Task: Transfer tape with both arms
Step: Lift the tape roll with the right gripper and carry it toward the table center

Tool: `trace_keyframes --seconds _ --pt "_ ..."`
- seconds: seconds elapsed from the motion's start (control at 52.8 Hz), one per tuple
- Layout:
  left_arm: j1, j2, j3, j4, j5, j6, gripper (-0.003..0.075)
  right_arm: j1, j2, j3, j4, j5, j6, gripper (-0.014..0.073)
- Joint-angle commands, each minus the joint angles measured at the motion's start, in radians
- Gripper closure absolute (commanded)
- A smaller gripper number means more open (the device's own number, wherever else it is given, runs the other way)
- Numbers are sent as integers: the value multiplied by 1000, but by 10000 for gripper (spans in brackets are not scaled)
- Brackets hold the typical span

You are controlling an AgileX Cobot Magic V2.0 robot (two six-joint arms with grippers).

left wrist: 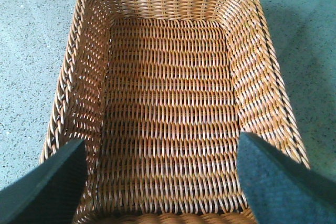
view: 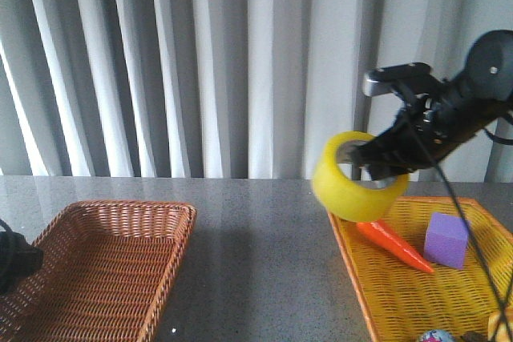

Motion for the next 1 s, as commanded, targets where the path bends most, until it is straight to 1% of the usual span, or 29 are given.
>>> trace_keyframes --seconds 0.0,0.095,0.227,0.454,0.719,0.852,0.946,0.984 --pt "-4 -18 -36 -7 -51 -6 166 108 -36 -40 -17 -84 6 599" --pt "-4 -18 -36 -7 -49 -6 166 171 10 -40 -70 -96 48 599" --pt "-4 -18 -36 -7 -49 -6 166 210 101 -40 -89 -89 89 596" --pt "-4 -18 -36 -7 -48 -6 166 236 226 -37 -70 -56 85 590" --pt "-4 -18 -36 -7 -48 -6 166 237 299 -37 -88 -62 83 578" --pt "-4 -18 -36 -7 -48 -6 166 237 318 -37 -92 -48 78 522" --pt "-4 -18 -36 -7 -48 -6 166 237 321 -37 -91 -44 72 433" --pt "-4 -18 -36 -7 -48 -6 166 237 320 -37 -91 -45 72 383"
